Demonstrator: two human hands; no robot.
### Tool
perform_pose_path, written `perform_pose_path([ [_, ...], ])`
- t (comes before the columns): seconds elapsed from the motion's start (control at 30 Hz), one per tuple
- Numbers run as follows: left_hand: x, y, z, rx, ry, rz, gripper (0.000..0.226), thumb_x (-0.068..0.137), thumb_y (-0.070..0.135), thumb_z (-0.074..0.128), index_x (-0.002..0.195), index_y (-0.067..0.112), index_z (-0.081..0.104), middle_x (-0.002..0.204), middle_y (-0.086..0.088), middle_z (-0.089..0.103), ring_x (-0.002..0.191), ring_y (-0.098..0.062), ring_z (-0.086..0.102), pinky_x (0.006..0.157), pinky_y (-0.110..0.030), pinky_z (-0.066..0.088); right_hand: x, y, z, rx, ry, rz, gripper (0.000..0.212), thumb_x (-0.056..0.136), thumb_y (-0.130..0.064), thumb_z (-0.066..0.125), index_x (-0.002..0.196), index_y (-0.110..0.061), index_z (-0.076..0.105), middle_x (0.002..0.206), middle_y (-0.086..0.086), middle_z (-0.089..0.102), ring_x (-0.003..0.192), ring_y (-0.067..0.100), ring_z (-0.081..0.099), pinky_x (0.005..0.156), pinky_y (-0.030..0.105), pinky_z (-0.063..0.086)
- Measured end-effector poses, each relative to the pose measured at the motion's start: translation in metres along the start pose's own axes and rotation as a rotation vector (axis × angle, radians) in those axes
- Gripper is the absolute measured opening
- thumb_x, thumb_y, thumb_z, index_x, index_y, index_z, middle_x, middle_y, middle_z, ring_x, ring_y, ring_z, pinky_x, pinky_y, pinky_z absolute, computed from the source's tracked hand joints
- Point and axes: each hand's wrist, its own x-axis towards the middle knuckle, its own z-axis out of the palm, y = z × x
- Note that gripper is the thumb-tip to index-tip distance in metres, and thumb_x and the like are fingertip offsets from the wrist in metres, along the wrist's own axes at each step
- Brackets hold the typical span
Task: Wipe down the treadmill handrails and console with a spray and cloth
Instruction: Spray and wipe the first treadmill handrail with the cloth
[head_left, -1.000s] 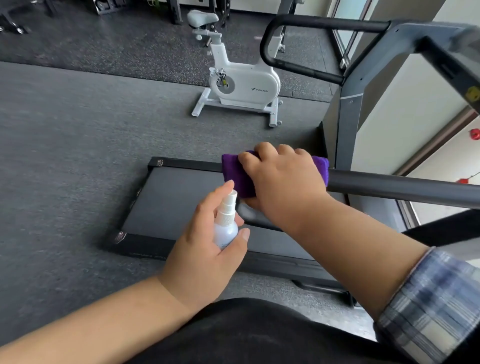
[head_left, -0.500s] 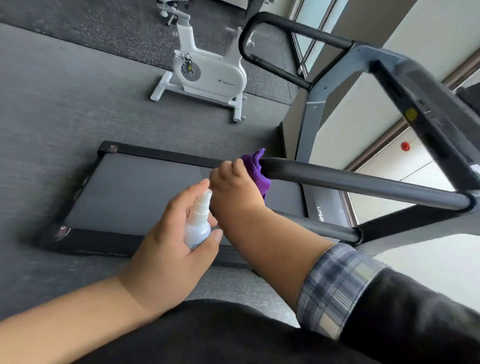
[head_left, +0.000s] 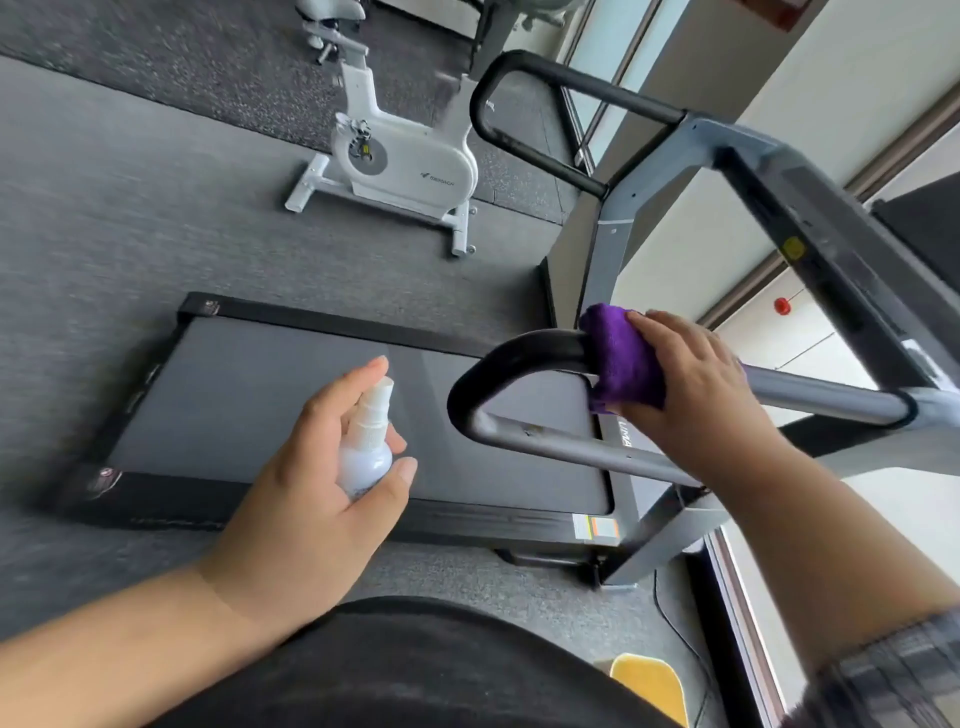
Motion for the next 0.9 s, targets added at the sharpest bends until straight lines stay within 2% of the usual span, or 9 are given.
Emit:
perform_pose_path([
  [0.07, 0.012, 0.006, 0.006, 0.001, -0.038, 0.038, 0.079, 0.087, 0.019, 0.069, 0.132, 0.069, 0.027, 0.104, 0.019, 0.061, 0.096, -0.004, 0.061, 0.078, -0.001, 0.039, 0.006, -0.018, 0.002, -0.013, -0.008, 0.049, 0.09, 0.073, -0.082, 0.055, 0.147, -0.033, 0.038, 0.145, -0.003, 0.046, 0.133, 0.027, 0.041, 0.114, 0.049, 0.03],
  [0.13, 0.027, 0.015, 0.017, -0.006, -0.055, 0.083, 0.076, 0.09, 0.02, 0.069, 0.132, 0.067, 0.028, 0.104, 0.019, 0.061, 0.097, -0.002, 0.06, 0.078, -0.002, 0.039, 0.013, -0.042, 0.007, -0.003, 0.055, 0.114, 0.083, 0.078, -0.089, 0.037, 0.141, -0.035, 0.045, 0.139, -0.006, 0.052, 0.129, 0.026, 0.045, 0.11, 0.048, 0.031],
  [0.2, 0.038, 0.024, 0.029, -0.024, -0.057, 0.115, 0.071, 0.087, 0.023, 0.067, 0.132, 0.064, 0.03, 0.102, 0.018, 0.06, 0.096, -0.002, 0.06, 0.079, -0.002, 0.039, 0.019, -0.063, 0.013, 0.007, 0.138, 0.14, 0.074, 0.083, -0.084, 0.036, 0.135, -0.034, 0.053, 0.134, -0.006, 0.057, 0.125, 0.026, 0.049, 0.107, 0.046, 0.033],
  [0.3, 0.039, 0.03, 0.045, -0.06, -0.066, 0.137, 0.07, 0.084, 0.022, 0.067, 0.133, 0.059, 0.032, 0.1, 0.016, 0.06, 0.097, -0.001, 0.059, 0.082, -0.001, 0.037, 0.025, -0.087, 0.017, -0.003, 0.174, 0.063, 0.061, 0.087, -0.073, 0.045, 0.129, -0.033, 0.062, 0.129, -0.006, 0.061, 0.123, 0.027, 0.052, 0.102, 0.044, 0.033],
  [0.4, 0.032, 0.031, 0.06, -0.083, -0.076, 0.144, 0.072, 0.083, 0.024, 0.068, 0.136, 0.058, 0.032, 0.103, 0.015, 0.061, 0.1, 0.001, 0.06, 0.087, -0.002, 0.037, 0.031, -0.113, 0.022, -0.115, 0.098, -0.111, 0.048, 0.089, -0.056, 0.043, 0.123, -0.033, 0.066, 0.127, -0.006, 0.061, 0.125, 0.03, 0.049, 0.098, 0.046, 0.034],
  [0.53, 0.027, 0.033, 0.078, -0.101, -0.136, 0.163, 0.079, 0.082, 0.022, 0.069, 0.136, 0.064, 0.029, 0.103, 0.022, 0.063, 0.097, -0.001, 0.062, 0.084, -0.003, 0.041, 0.029, -0.133, 0.034, -0.354, -0.046, -0.319, 0.034, 0.092, -0.041, 0.043, 0.118, -0.032, 0.063, 0.129, -0.006, 0.052, 0.129, 0.033, 0.038, 0.099, 0.048, 0.028],
  [0.7, 0.032, 0.045, 0.097, -0.075, -0.171, 0.18, 0.075, 0.086, 0.032, 0.076, 0.134, 0.065, 0.03, 0.103, 0.018, 0.064, 0.097, -0.001, 0.063, 0.083, -0.003, 0.042, 0.025, -0.108, 0.022, -0.32, -0.055, -0.371, 0.042, 0.091, -0.05, 0.042, 0.13, -0.04, 0.055, 0.142, -0.008, 0.044, 0.134, 0.028, 0.034, 0.1, 0.04, 0.028],
  [0.8, 0.038, 0.056, 0.109, -0.081, -0.181, 0.195, 0.07, 0.081, 0.036, 0.067, 0.134, 0.064, 0.03, 0.102, 0.017, 0.063, 0.098, -0.001, 0.062, 0.085, -0.003, 0.042, 0.016, -0.084, 0.02, -0.234, 0.001, -0.3, 0.05, 0.092, -0.057, 0.04, 0.141, -0.046, 0.046, 0.151, -0.007, 0.039, 0.139, 0.028, 0.031, 0.108, 0.04, 0.026],
  [0.9, 0.042, 0.059, 0.121, -0.048, -0.168, 0.195, 0.072, 0.088, 0.031, 0.074, 0.135, 0.064, 0.029, 0.104, 0.016, 0.062, 0.099, -0.002, 0.062, 0.086, -0.004, 0.041, 0.014, -0.053, 0.016, -0.127, 0.038, -0.201, 0.057, 0.091, -0.06, 0.041, 0.145, -0.042, 0.046, 0.147, -0.003, 0.046, 0.131, 0.028, 0.042, 0.103, 0.043, 0.033],
])
